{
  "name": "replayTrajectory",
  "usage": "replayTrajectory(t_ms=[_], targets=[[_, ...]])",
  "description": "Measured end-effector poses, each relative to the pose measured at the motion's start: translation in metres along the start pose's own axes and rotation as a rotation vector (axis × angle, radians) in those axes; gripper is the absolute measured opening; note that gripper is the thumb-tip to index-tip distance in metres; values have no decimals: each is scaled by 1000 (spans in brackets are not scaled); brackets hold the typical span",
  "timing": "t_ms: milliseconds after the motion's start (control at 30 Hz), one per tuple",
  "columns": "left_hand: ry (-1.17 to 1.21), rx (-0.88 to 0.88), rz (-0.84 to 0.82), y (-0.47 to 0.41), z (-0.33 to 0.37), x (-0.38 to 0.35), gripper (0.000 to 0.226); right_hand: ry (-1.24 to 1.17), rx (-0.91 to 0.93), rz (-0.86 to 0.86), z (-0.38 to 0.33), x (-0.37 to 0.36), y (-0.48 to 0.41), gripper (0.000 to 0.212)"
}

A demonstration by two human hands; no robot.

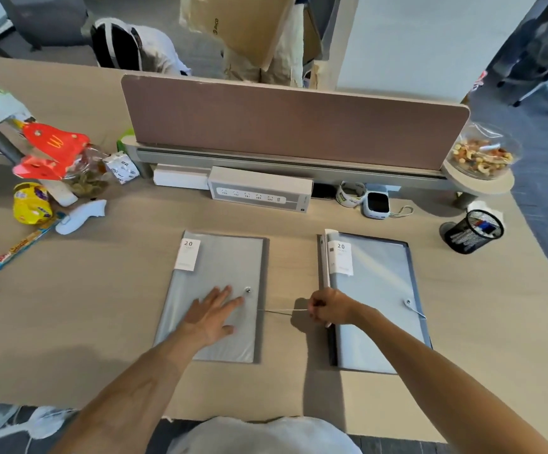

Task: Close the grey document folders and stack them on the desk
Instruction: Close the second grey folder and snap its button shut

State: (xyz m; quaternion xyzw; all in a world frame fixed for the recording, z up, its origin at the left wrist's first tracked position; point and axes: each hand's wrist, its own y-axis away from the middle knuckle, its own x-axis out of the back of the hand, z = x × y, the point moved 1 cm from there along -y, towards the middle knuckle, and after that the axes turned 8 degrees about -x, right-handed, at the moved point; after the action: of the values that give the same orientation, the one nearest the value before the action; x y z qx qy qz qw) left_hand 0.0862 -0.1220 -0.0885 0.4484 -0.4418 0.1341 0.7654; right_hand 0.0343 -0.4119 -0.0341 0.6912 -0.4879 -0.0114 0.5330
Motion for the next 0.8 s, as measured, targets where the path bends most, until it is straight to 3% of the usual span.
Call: replayTrajectory(t_ms=[133,333,567,700,800], targets=[[-10,-76,65,-3,-12,-4,74,-240,15,-74,-26,5,6,20],[-56,-268,156,-6,-46,2,67,-346,58,-118,-93,-6,-11,24],[-57,-120,144,-13,-64,5,101,-114,-22,-89,-140,-38,-57,26],[-22,-120,183,-13,-69,3,101,108,-62,-70,-149,-52,-85,12],[-14,-119,189,-14,-69,2,102,141,-103,-47,-149,-59,-95,22]])
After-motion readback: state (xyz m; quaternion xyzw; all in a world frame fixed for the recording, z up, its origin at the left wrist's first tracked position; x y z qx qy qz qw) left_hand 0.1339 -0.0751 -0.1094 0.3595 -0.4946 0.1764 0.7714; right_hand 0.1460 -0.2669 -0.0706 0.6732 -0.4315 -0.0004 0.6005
